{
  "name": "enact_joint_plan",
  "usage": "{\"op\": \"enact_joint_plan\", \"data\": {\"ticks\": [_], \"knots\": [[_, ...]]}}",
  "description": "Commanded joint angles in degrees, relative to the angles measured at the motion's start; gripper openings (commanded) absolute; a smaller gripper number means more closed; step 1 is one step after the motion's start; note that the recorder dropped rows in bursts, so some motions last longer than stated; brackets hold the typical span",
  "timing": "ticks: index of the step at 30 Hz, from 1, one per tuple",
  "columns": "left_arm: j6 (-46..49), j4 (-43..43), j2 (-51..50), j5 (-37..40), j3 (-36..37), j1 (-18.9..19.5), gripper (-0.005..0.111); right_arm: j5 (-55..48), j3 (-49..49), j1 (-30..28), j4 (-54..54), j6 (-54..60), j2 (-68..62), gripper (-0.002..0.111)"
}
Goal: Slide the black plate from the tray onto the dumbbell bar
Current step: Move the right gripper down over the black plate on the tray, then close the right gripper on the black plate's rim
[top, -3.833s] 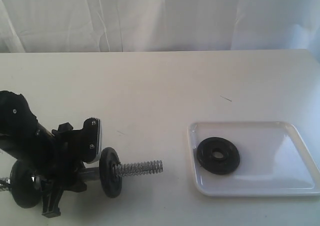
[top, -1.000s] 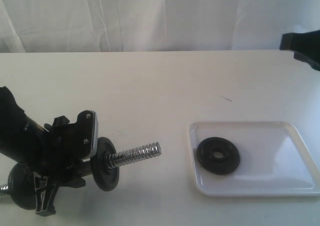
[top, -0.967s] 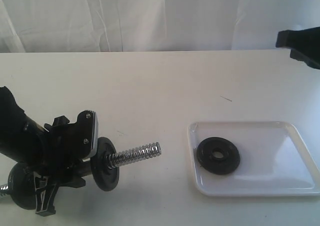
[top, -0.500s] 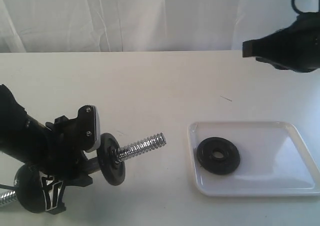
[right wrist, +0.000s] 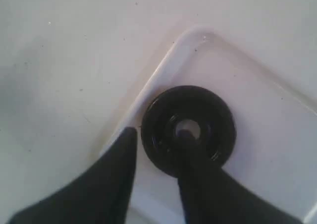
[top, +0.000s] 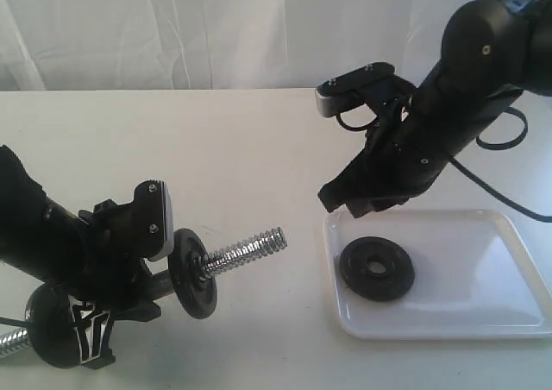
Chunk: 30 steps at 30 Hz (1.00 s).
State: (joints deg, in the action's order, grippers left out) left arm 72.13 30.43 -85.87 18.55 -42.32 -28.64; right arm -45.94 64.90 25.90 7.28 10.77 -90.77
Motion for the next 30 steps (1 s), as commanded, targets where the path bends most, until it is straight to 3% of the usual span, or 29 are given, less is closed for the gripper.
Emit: {"op": "enact_joint_plan", "data": {"ticks": [1,5,8,17,30], "knots": [[-0.2,4.4,2.5,-1.2,-1.2,-0.2,0.000,-0.6,0.5,0.3,-1.4,-0.6,-2.7,0.059],[-0.2,4.4,2.5,-1.2,-1.2,-0.2,0.000,-0.6,0.5,0.3,-2.0,-0.6,-4.2,0.093],[-0.2,4.4,2.5,-1.2,-1.2,-0.2,0.000,-0.6,0.2,0.3,-2.0,-0.6,-5.1,0.104],[-0.2,4.4,2.5,-1.2,-1.2,-0.2,0.000,0.9,-0.5,0.3,-9.2,-6.8,-7.7,0.105],[-0.2,4.4,2.5,-1.3,-1.2,-0.2,0.000,4.1,-0.5,0.3,-9.7,-6.8,-11.6,0.105]]}}
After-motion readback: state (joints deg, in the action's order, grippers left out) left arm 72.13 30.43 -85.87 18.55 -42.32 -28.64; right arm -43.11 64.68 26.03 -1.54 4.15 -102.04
